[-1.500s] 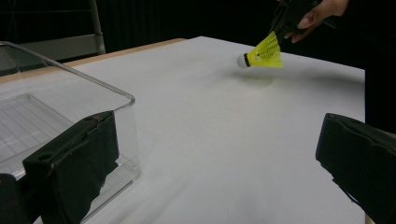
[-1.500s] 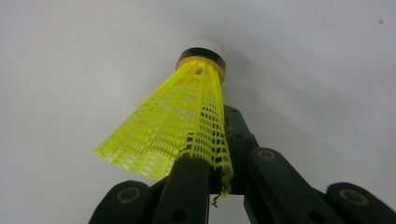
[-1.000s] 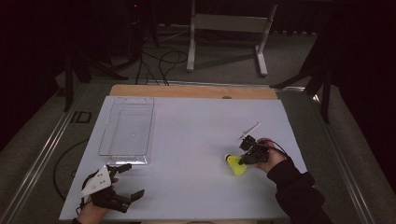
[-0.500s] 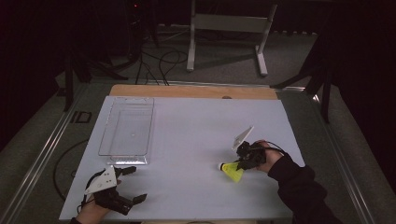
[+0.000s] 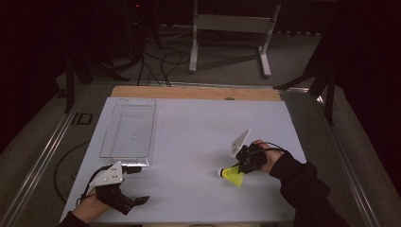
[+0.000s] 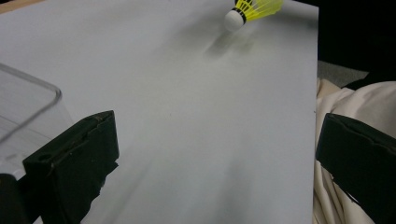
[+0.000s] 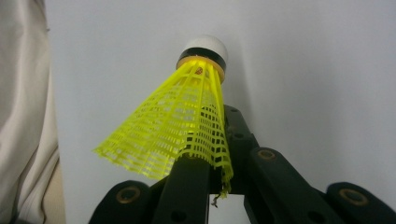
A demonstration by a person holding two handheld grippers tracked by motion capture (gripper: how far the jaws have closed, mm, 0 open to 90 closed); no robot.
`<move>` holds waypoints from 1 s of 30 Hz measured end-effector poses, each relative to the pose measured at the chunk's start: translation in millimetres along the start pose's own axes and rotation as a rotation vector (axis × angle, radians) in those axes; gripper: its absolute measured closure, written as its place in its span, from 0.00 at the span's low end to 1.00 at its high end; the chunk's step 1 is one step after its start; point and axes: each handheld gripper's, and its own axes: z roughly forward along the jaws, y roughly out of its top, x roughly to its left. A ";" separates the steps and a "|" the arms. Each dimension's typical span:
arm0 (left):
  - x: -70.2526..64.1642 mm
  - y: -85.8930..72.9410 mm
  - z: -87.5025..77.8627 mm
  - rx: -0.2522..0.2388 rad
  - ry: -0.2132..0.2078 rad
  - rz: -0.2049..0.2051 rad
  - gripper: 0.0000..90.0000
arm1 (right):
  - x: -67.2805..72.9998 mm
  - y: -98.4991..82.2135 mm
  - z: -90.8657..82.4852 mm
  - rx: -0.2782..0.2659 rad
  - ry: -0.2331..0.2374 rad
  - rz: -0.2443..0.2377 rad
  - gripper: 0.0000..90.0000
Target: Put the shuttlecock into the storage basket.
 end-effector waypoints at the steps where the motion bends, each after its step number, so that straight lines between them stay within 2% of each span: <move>1: -0.1 3.1 0.3 0.006 -0.004 0.006 0.00 | 0.5 0.6 -1.0 -0.008 0.003 -0.004 0.99; 7: -0.3 22.8 4.4 0.032 -0.038 0.046 0.00 | 3.9 4.4 -6.2 -0.011 0.023 -0.035 0.99; 10: 0.3 29.3 5.8 0.033 -0.048 0.054 0.00 | 5.6 5.8 -7.7 -0.012 0.029 -0.044 0.99; 12: 0.0 40.8 7.7 0.032 -0.072 0.075 0.00 | 8.1 9.0 -10.2 -0.017 0.045 -0.053 0.99; 17: -1.9 60.1 12.9 0.048 -0.111 0.080 0.00 | 11.0 14.4 -11.6 -0.014 0.055 -0.071 0.99; 23: -1.4 82.0 18.4 0.079 -0.138 0.086 0.00 | 12.6 19.9 -12.2 0.001 0.068 -0.084 0.99; 27: -2.3 93.8 21.6 0.098 -0.135 0.095 0.00 | 14.2 23.3 -12.2 0.002 0.075 -0.090 0.99; 28: -2.5 96.6 22.5 0.100 -0.129 0.100 0.00 | 14.2 24.2 -12.5 0.006 0.076 -0.094 0.99; 30: -2.3 101.9 24.1 0.117 -0.146 0.115 0.00 | 15.1 25.9 -12.8 0.006 0.077 -0.089 0.99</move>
